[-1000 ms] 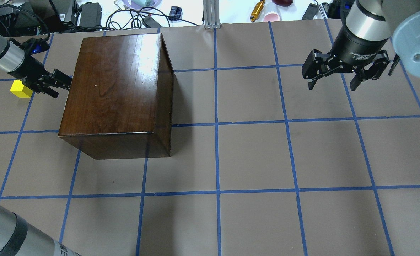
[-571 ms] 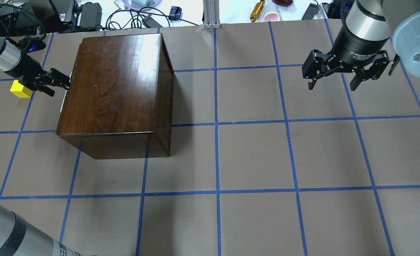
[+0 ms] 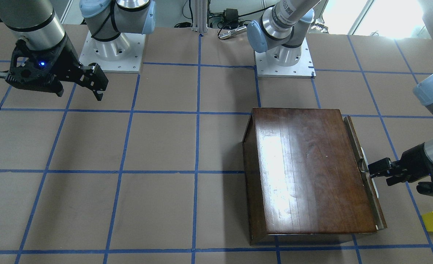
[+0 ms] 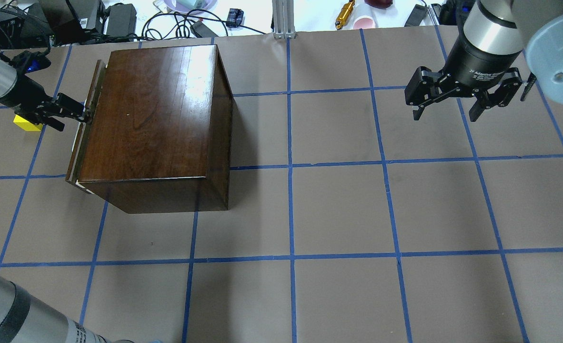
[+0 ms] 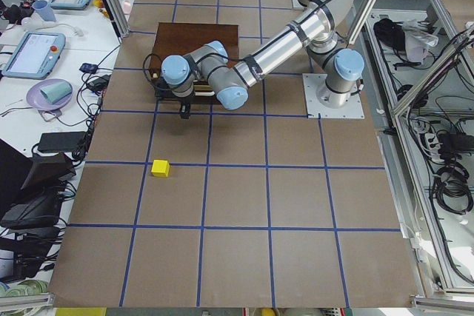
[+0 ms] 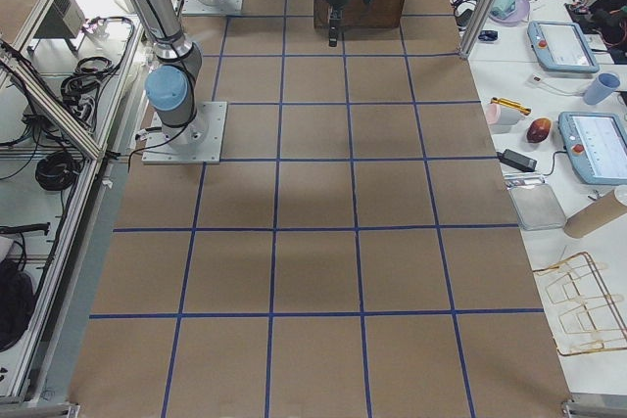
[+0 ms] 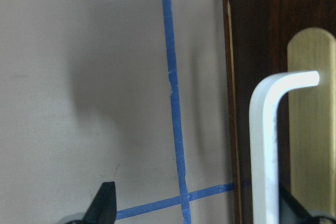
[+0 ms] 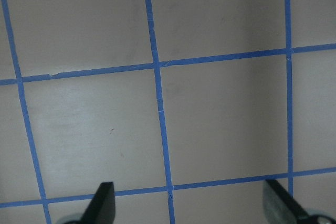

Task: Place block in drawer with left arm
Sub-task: 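Hook the white handle with the left gripper and pull the drawer open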

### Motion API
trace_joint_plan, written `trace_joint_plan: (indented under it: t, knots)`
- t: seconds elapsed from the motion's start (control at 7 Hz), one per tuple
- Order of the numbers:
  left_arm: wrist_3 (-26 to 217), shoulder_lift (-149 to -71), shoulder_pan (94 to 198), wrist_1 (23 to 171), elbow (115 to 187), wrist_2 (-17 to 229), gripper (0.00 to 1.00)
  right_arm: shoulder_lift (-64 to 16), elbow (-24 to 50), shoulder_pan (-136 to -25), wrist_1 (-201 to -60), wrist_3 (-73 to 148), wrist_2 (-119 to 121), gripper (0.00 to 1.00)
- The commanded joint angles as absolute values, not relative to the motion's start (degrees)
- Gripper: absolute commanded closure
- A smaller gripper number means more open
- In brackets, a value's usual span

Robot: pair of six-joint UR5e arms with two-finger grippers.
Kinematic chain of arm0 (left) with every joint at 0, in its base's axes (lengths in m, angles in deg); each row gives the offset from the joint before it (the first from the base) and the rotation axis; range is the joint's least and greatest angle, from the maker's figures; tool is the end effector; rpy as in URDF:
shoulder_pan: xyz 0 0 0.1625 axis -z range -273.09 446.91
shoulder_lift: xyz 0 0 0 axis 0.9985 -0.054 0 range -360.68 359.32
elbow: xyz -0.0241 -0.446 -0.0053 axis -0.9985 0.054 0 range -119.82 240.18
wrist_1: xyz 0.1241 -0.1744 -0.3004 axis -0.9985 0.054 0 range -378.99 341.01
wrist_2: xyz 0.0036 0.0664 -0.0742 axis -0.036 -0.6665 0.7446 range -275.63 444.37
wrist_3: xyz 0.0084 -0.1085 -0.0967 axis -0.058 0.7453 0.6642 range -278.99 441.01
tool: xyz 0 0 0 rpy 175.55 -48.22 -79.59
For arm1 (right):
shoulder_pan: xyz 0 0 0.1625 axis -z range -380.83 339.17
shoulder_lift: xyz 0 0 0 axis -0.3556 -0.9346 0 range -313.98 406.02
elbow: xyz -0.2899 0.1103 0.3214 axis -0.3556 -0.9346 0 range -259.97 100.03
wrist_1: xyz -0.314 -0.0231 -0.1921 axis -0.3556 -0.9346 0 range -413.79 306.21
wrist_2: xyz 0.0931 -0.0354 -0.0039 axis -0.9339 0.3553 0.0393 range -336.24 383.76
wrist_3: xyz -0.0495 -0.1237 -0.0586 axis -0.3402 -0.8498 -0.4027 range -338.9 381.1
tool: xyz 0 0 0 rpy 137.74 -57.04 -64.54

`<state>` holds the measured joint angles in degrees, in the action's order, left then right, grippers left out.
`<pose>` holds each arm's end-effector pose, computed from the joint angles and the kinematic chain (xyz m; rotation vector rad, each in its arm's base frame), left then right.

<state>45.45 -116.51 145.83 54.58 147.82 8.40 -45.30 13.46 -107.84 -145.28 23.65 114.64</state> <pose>0.1610 -0.5938 0.2752 -0.0905 -2.8683 0.0465 0.1083 -0.4378 0.4497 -0.1511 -3.1227 -0.0172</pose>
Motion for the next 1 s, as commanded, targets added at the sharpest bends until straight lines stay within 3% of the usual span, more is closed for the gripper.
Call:
trace_joint_plan:
  t: [0.0,0.86]
  knots:
    - [45.4,-116.4,145.0,54.6,147.8,8.3,0.02,-45.3,13.5,-107.8,-145.3,23.7,114.6,0.00]
    - [43.8,-116.4,143.1,54.6,147.6,8.2,0.02,-45.3,13.5,-107.8,-145.3,23.7,114.6,0.00]
